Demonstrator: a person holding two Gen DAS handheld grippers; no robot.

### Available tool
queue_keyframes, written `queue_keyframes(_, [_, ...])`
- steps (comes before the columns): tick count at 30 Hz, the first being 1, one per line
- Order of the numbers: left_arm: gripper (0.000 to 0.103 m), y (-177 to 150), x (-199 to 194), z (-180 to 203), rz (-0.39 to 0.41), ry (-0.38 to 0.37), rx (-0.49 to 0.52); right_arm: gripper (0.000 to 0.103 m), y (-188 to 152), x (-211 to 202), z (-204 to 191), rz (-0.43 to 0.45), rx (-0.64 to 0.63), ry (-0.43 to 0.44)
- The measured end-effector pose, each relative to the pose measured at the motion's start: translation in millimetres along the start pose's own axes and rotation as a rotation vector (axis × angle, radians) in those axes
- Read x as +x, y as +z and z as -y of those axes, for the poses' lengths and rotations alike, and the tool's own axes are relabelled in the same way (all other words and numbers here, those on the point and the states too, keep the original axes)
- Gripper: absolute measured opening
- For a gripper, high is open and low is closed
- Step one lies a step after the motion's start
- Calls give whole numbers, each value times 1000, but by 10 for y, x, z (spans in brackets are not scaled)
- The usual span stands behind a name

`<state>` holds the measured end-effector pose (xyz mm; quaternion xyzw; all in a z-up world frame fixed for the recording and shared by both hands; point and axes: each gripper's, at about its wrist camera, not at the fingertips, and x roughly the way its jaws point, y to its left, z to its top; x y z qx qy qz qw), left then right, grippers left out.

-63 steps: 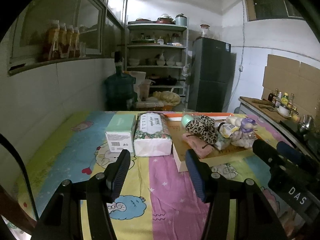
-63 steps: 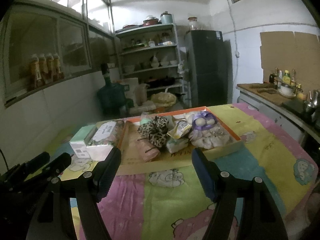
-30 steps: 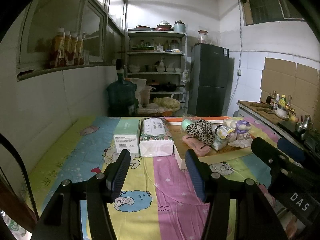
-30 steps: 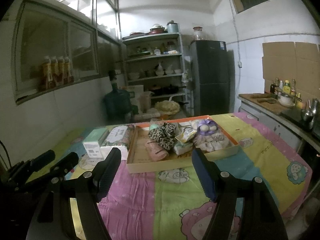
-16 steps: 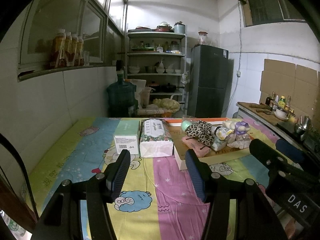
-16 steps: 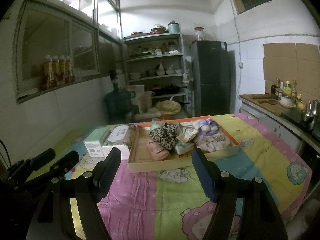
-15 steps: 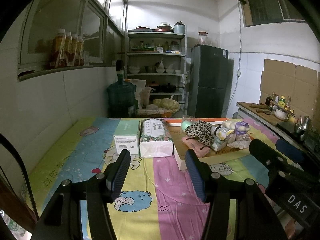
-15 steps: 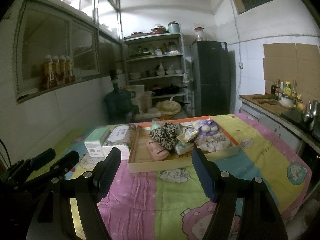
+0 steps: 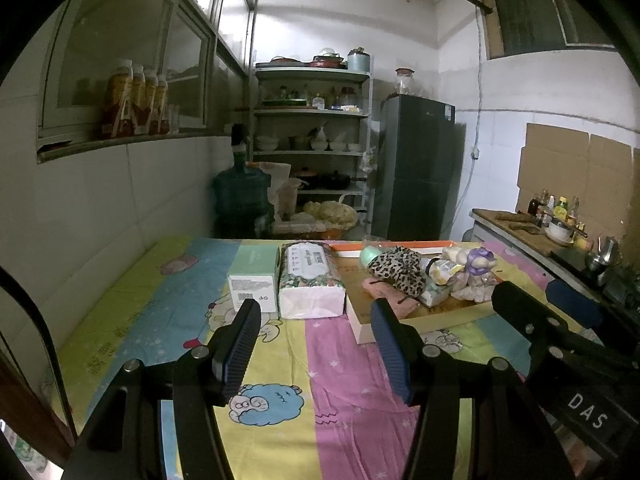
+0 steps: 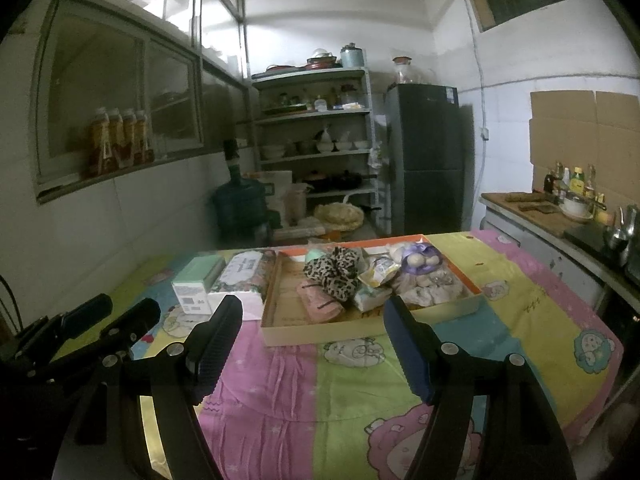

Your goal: Organize soft objects

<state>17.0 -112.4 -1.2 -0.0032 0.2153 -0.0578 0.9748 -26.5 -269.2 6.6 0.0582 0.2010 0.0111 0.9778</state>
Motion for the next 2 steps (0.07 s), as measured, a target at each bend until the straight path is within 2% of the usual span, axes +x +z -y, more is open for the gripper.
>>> queue_keyframes(2, [57, 6, -3, 10, 2, -1, 1, 75, -2, 1, 1, -1, 0, 0])
